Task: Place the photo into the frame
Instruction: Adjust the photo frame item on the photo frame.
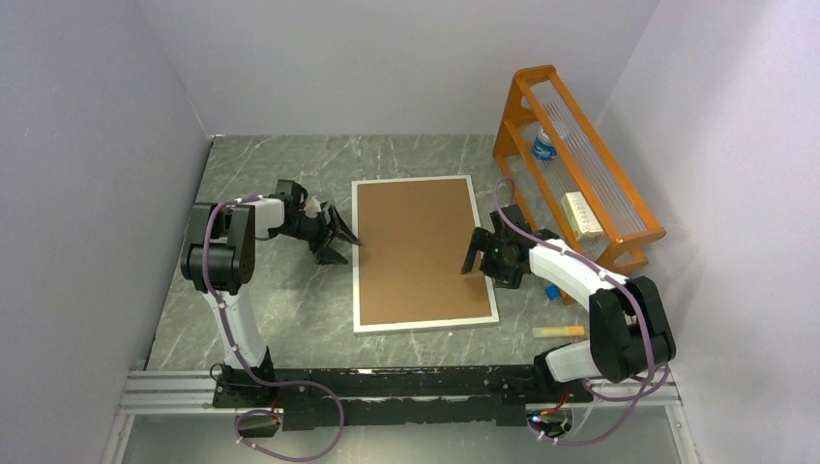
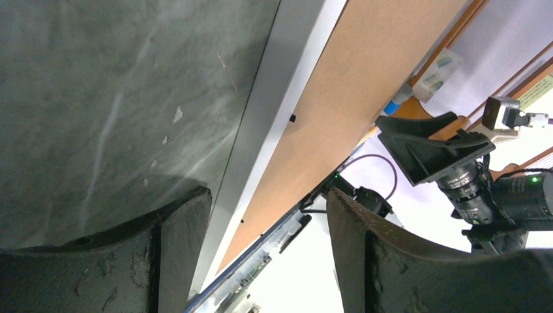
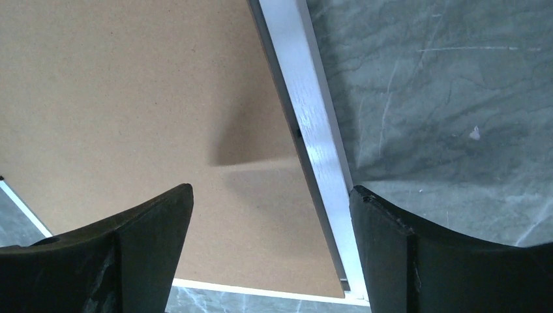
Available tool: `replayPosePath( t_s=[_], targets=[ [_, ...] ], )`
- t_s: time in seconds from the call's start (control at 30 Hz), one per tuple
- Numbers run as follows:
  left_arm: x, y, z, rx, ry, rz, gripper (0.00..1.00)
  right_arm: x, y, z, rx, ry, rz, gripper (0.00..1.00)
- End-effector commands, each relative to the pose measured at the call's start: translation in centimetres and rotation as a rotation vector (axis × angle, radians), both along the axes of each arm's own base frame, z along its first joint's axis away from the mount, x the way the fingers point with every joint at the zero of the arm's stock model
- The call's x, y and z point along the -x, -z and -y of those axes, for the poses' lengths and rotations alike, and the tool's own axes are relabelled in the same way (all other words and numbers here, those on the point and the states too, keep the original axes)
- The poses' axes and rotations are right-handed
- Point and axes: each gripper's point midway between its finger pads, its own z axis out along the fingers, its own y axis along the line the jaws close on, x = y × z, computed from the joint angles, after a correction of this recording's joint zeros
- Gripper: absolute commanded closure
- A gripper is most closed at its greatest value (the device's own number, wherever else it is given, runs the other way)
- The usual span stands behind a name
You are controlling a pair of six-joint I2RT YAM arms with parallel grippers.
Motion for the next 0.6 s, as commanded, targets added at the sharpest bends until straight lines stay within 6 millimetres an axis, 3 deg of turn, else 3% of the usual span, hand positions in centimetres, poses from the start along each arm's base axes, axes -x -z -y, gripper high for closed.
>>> replayPosePath(
  t_s=[0.0,0.17,0.37,0.43,0.57],
  targets=[
    [1.8,3.2,-0.9,-0.134,0.029,-0.038,0.26,-2.6,-1.3,-2.1,-0.110,-0.028,0.095,0.09],
    [1.0,3.1,-1.3,-0.168,0.001,0.014,0.26,-3.3,-1.0,-4.0,-0.186,-0.103,0.084,0.22],
    [-0.4,3.0,-3.2,-0.293,-0.073,0.094,0.26,-4.5,-1.4,-6.4,-0.280,-0.211,0.101,0.27],
    [-1.0,2.8,-3.8,-0.322,-0.097,0.115,0.25,-5.3,-2.0,-5.4,-0.212,-0.175,0.117,0.25],
    [-1.8,2.6,-4.9,-0.347,-0.121,0.125,0.24,-7.0,-3.3,-1.1,0.009,0.004,0.150,0.15]
  ],
)
